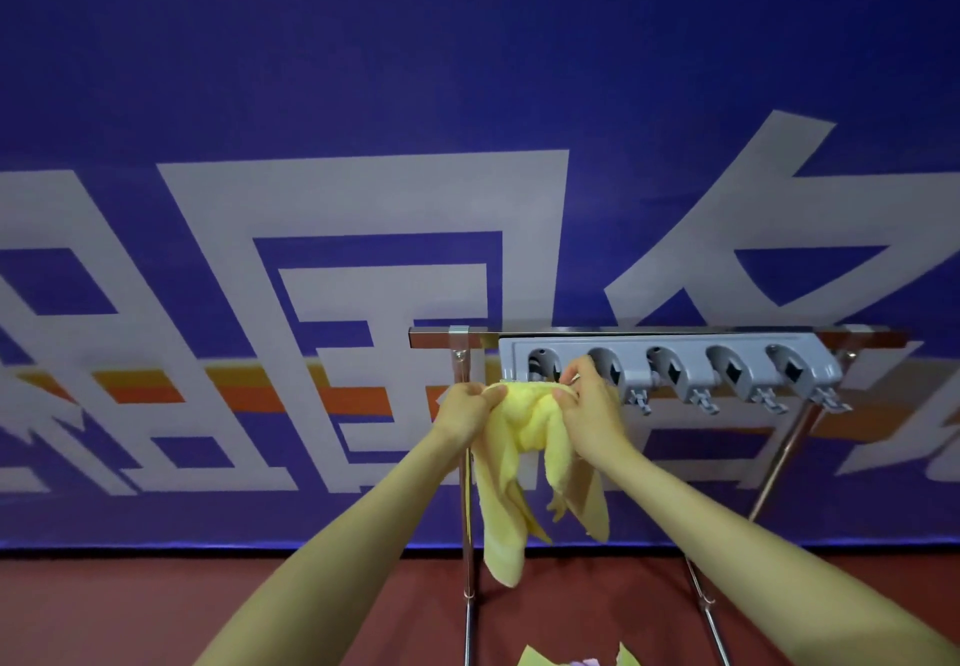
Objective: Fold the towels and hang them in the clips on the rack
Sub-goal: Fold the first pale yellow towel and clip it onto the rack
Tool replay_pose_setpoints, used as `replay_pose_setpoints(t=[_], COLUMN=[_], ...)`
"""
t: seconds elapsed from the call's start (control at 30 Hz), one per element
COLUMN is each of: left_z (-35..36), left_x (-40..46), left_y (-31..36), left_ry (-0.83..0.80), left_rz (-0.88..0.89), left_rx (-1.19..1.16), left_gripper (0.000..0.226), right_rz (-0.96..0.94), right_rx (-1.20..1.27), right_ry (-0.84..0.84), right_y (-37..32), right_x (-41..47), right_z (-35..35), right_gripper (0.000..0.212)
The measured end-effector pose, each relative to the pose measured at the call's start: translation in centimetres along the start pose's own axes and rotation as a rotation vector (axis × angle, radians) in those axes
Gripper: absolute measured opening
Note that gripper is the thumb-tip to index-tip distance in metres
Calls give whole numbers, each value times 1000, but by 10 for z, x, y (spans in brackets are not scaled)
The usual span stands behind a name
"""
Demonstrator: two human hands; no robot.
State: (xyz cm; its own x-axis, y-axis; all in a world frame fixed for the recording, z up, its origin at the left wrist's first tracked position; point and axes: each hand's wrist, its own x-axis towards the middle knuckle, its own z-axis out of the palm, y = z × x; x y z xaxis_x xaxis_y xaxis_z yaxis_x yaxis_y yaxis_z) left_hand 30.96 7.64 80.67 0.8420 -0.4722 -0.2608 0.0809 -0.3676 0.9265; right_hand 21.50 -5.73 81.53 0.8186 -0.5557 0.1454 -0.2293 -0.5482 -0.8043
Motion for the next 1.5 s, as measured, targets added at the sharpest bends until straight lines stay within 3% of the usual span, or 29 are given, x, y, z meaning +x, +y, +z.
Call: replay_pose_setpoints(t=[0.2,0.4,0.67,0.77,0.9,0.97,1.2,1.5], left_z=[8,9,15,14,9,8,3,33], left_x=[18,19,8,2,-7,-12,-39,-107], left_y=[-7,-22,-27,-30,-34,-33,-25,13], left_ry=[136,132,66,64,4,6,139,133], left_rz=[-16,-41,16,65,151,170,186,256], left_rx=[61,206,347,381,341,260,76,69], left_gripper=[23,29,33,36,21,29,23,25], right_rz=[-105,-65,11,-29,-56,-56,-49,-36], right_rx=[-269,-433,-37,-5,-17,5,113,223], right_ry=[-14,-70,-20,-72,-102,-70,-4,-11], right_y=[-2,-3,15,16,18,19,21,29], right_x=[12,14,-1,-10,-17,-21,-34,-65], right_z=[13,29,40,34,27,22,-14,-89], right_gripper=[16,21,25,31,49,47,26,31])
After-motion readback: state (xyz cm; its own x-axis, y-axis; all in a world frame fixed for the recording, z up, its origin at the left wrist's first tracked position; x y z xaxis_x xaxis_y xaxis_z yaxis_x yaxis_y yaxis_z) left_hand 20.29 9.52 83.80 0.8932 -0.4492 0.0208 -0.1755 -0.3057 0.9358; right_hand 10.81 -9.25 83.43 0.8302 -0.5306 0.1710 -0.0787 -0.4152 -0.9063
